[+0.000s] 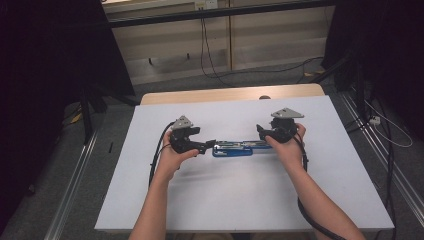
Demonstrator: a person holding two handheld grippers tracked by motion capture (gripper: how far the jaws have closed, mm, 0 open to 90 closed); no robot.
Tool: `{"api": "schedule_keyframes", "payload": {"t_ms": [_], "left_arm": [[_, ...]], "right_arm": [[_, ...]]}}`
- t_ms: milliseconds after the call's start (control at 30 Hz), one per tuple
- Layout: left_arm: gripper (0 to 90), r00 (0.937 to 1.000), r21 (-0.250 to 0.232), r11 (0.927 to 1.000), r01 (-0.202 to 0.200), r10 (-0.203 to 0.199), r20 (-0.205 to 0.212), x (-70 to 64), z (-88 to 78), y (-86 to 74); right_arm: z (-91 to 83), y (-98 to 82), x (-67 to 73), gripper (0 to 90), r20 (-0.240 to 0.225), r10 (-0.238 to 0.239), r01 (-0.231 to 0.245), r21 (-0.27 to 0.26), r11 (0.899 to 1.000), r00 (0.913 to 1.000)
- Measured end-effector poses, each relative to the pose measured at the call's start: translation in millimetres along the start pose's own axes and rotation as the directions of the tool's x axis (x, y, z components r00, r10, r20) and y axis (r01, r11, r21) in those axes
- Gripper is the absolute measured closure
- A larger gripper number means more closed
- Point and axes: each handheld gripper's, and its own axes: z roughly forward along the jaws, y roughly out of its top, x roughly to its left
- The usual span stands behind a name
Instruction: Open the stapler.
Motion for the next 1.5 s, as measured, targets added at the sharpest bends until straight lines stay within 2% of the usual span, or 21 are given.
{"api": "schedule_keyframes", "payload": {"t_ms": [133,300,400,700,900,1033,1100,1267,1400,1500], "left_arm": [[8.3,0.9998,0.012,0.9998,-0.015,0.015,-0.013,-2.2,3.1,-0.7],[6.5,0.9998,0.018,0.9997,-0.015,0.015,-0.009,-3.3,5.0,-1.4],[6.4,0.9998,0.018,0.9997,-0.016,0.016,-0.010,-2.4,4.6,-1.4],[5.9,0.9998,0.028,0.9994,-0.019,0.019,-0.006,-3.1,7.0,-2.4],[5.9,0.9997,0.025,0.9994,-0.024,0.024,0.000,-2.8,7.2,-2.5],[5.9,0.9996,0.031,0.9991,-0.028,0.028,0.006,-2.4,8.7,-3.4],[5.9,0.9998,0.035,0.9992,-0.018,0.017,0.008,-2.2,9.3,-4.1],[5.9,0.9999,0.031,0.9995,-0.011,0.011,0.008,-0.3,9.3,-4.6],[5.9,0.9999,0.033,0.9994,-0.013,0.013,-0.002,1.0,8.4,-4.3],[5.9,0.9999,0.037,0.9993,-0.013,0.013,-0.003,2.0,8.9,-4.8]], "right_arm": [[4.1,3.2,-9.2,16.1,0.026,0.031,-0.031,0.017,0.999,0.9992],[9.1,2.6,-20.2,14.6,0.045,0.041,-0.043,0.036,0.998,0.9981],[12.5,-0.1,-27.4,14.5,0.052,0.065,-0.068,0.049,0.996,0.9965],[24.1,-4.5,-42.0,14.2,0.052,0.068,-0.073,0.087,0.994,0.9963],[33.8,-7.0,-42.0,19.2,0.076,0.044,-0.052,0.109,0.993,0.9961],[41.6,-6.3,-42.7,24.5,0.114,0.054,-0.069,0.132,0.989,0.9920],[45.0,-5.5,-43.5,27.1,0.139,0.053,-0.073,0.144,0.987,0.9889],[53.9,-4.5,-44.6,29.9,0.181,0.034,-0.064,0.165,0.984,0.9828],[59.1,-6.4,-45.4,30.8,0.194,0.039,-0.075,0.182,0.980,0.9803],[62.3,-9.3,-45.0,31.6,0.190,0.025,-0.062,0.192,0.979,0.9814]]}}
